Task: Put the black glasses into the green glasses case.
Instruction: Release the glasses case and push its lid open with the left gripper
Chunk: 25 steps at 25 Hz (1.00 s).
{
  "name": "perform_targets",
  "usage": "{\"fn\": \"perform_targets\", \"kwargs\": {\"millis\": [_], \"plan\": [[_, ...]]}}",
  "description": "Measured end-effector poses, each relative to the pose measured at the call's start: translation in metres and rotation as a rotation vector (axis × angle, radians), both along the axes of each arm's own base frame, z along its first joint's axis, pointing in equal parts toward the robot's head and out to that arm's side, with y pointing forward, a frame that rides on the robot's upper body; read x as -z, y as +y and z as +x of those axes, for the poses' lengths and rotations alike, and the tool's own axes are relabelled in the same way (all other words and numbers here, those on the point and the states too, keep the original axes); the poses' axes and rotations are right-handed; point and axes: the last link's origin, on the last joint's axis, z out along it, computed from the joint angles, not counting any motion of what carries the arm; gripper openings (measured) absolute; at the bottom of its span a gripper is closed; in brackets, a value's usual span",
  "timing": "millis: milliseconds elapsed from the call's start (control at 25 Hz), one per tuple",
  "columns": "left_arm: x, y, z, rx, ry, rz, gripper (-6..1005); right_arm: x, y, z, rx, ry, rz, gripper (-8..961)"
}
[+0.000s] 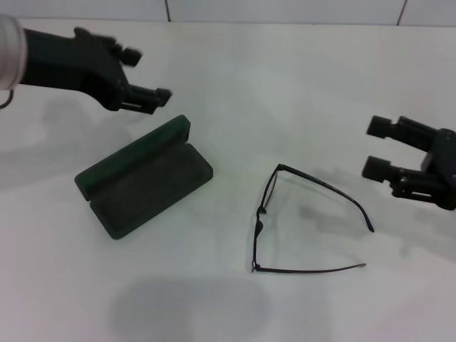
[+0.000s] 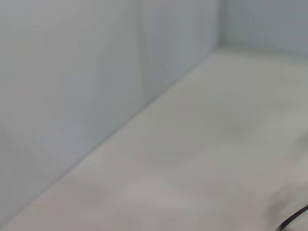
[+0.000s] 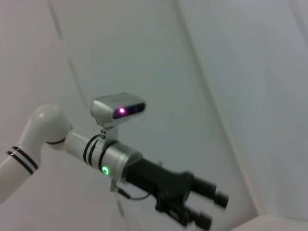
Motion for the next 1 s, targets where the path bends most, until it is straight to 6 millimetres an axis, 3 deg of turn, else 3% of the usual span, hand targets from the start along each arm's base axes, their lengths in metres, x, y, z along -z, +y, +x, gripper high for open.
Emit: {"fn": "perform_targets", "kwargs": {"millis": [320, 760, 1000], "plan": [[0.032, 0.019, -0.018, -0.167, 0.16, -0.082, 784, 0.001, -0.002, 0.004, 0.015, -0.001, 0.012, 875], [0.058, 0.023, -0.038, -0.291, 0.33, -0.17, 731, 0.001, 0.001, 0.002, 0.002, -0.014, 0.021, 875], [0.064, 0.025, -0.028, -0.294, 0.33, -0.174, 702, 0.001, 0.001, 0.003, 0.012, -0.011, 0.024, 875]]}}
